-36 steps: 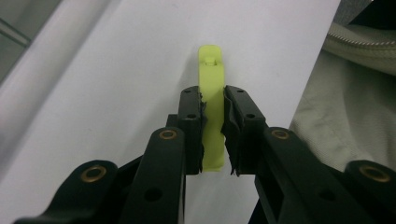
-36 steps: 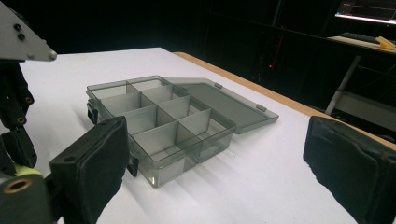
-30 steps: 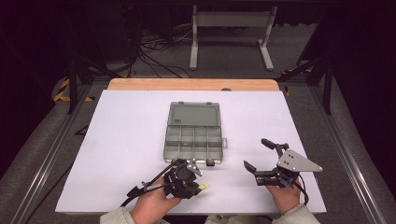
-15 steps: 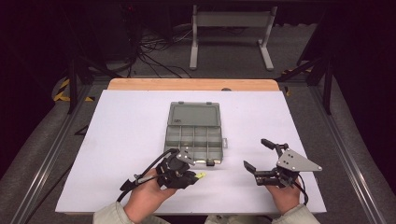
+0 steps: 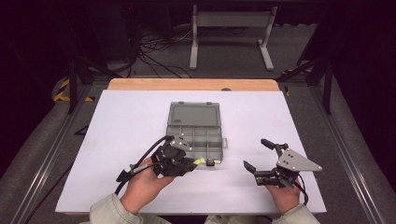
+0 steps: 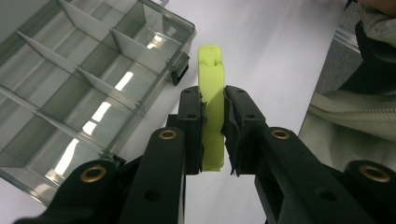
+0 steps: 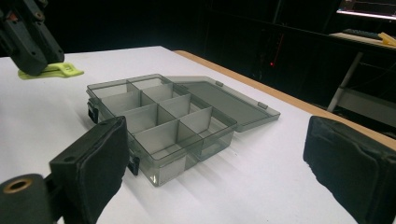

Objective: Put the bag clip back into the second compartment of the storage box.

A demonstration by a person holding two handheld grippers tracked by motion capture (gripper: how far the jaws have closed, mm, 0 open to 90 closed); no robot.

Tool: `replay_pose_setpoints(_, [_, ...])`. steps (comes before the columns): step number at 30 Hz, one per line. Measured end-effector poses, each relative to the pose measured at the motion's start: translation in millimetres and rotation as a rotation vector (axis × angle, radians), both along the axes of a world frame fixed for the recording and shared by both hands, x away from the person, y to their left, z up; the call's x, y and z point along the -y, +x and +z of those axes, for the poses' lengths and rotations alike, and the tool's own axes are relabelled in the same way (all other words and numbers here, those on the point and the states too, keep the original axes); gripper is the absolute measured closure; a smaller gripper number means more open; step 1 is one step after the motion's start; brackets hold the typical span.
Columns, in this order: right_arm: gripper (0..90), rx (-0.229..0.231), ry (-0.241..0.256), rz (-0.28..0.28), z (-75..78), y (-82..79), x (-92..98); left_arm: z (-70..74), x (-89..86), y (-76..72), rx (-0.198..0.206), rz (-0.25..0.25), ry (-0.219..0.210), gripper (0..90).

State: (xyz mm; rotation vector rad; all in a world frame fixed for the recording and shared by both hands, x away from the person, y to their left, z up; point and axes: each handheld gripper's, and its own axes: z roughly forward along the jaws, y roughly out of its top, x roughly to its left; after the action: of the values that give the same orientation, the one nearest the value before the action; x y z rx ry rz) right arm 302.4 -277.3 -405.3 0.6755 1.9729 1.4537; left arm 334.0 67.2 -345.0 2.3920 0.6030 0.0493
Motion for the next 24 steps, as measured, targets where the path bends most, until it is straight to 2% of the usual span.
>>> replay_pose_setpoints(5, [7.8,0.0,0.001,0.001,-0.1,0.0,0.1,4.3,-1.5,6.2,0.004,0.012,-0.013,77.3])
replay_pose_setpoints(11, [7.8,-0.001,0.004,0.002,-0.1,-0.1,0.3,11.1,-7.2,20.3,0.015,0.056,-0.054,77.3])
replay_pose_setpoints(13, [7.8,-0.002,0.005,0.003,-0.1,0.1,0.2,12.2,-7.6,22.5,0.024,0.067,-0.051,77.3])
replay_pose_setpoints(18, [7.8,-0.002,0.005,0.005,-0.2,0.1,0.1,15.4,-9.6,35.4,0.036,0.103,-0.059,77.3])
replay_pose_setpoints(24, [7.8,-0.002,0.006,0.008,-0.2,0.2,0.5,14.0,-9.8,52.7,0.032,0.137,-0.08,77.2])
